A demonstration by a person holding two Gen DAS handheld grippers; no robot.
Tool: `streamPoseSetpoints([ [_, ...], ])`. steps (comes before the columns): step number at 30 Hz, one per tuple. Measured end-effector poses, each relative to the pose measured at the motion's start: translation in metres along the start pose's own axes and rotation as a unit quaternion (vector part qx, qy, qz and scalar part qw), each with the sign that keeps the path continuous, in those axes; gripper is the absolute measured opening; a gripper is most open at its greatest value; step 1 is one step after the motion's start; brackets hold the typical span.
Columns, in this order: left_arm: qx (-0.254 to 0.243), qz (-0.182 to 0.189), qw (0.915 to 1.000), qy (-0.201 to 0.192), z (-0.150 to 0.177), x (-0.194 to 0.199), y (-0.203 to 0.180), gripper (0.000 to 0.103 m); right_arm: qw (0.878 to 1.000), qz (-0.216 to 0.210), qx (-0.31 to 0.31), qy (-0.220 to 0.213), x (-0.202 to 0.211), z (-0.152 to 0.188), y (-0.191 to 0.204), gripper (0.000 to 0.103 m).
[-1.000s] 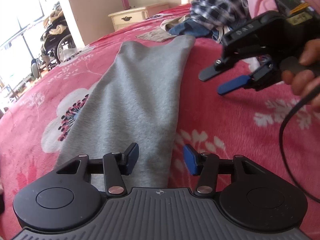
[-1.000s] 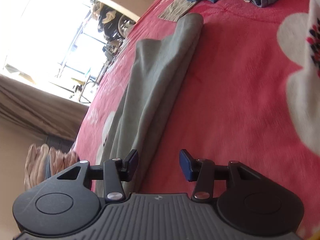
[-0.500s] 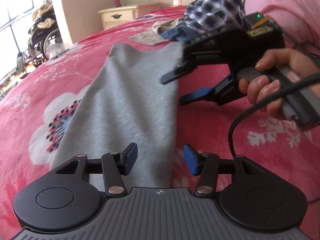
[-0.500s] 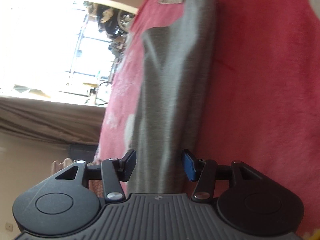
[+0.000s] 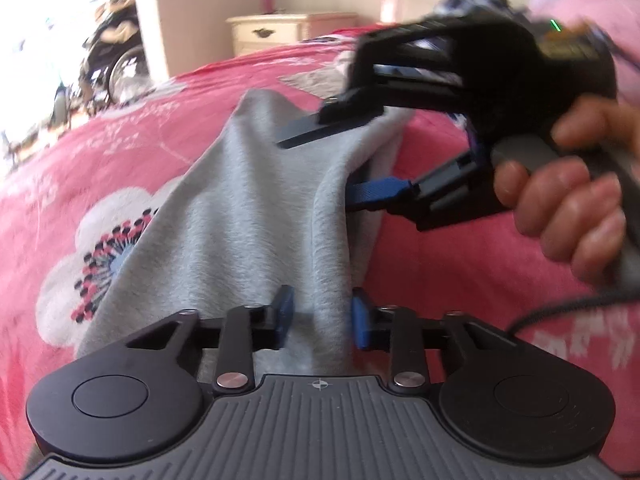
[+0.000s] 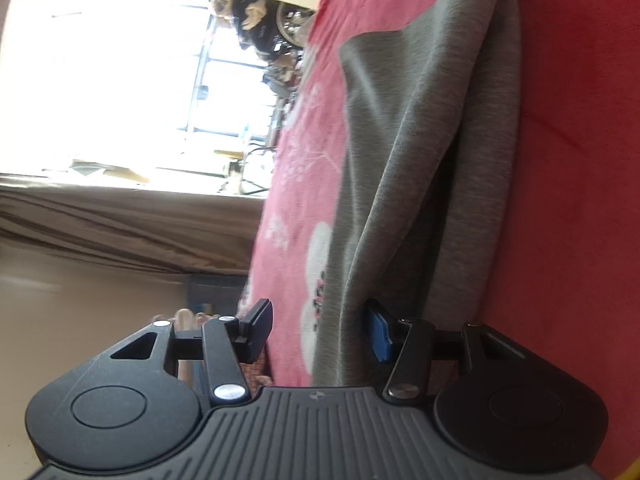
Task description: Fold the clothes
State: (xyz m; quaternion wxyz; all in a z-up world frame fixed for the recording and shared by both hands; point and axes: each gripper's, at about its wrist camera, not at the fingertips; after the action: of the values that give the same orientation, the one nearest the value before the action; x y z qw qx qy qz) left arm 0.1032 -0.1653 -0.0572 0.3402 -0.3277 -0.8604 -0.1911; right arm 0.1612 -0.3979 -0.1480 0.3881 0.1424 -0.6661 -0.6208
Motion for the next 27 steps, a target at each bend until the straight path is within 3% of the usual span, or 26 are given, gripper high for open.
streamPoseSetpoints([
  [2,0.049,0.009,0.9988,-0.002,-0.001,-0.002,0.012,0.019,1.000,-0.014,0.002,0.007,-0.002,-0.004,-0.001,0.054],
  [6,0.124,0.033,0.9917,0.000,-0.001,-0.005,0.029,0.018,0.999,-0.032,0.018,0.020,-0.001,-0.008,0.002,0.054],
  [11,0.144,0.056,0.9879,-0.011,-0.008,-0.004,0.033,0.021,0.997,-0.038,0.062,0.029,0.001,-0.008,0.014,0.054],
  [13,0.154,0.057,0.9863,-0.017,-0.012,-0.007,0.038,0.020,0.995,-0.013,0.092,0.021,0.003,-0.007,0.019,0.054],
  [15,0.163,0.054,0.9850,-0.018,-0.015,-0.011,0.043,0.009,0.990,0.025,0.141,0.009,0.008,-0.003,0.025,0.054],
  [19,0.186,0.052,0.9809,-0.019,-0.016,-0.012,0.051,0.005,0.965,0.095,0.246,0.003,0.014,0.008,0.030,0.053],
  [22,0.202,0.058,0.9774,-0.024,-0.015,-0.010,0.055,0.005,0.942,0.144,0.302,-0.026,0.022,0.016,0.030,0.038],
  [25,0.202,0.060,0.9772,-0.028,-0.016,-0.008,0.055,0.004,0.913,0.191,0.356,-0.055,0.029,0.023,0.031,0.026],
  [27,0.201,0.064,0.9769,-0.032,-0.018,-0.008,0.055,0.004,0.890,0.220,0.392,-0.073,0.034,0.028,0.031,0.029],
])
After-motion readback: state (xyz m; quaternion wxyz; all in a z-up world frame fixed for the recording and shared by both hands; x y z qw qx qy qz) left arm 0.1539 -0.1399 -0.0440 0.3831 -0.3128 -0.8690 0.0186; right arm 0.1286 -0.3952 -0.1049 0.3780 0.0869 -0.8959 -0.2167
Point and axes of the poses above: each gripper's, at about its wrist camera, not at the fingertips, and x roughly against the way its jaws point, y to its left, z to its underside, and after that the axes turned 11 degrees about -x, right-handed
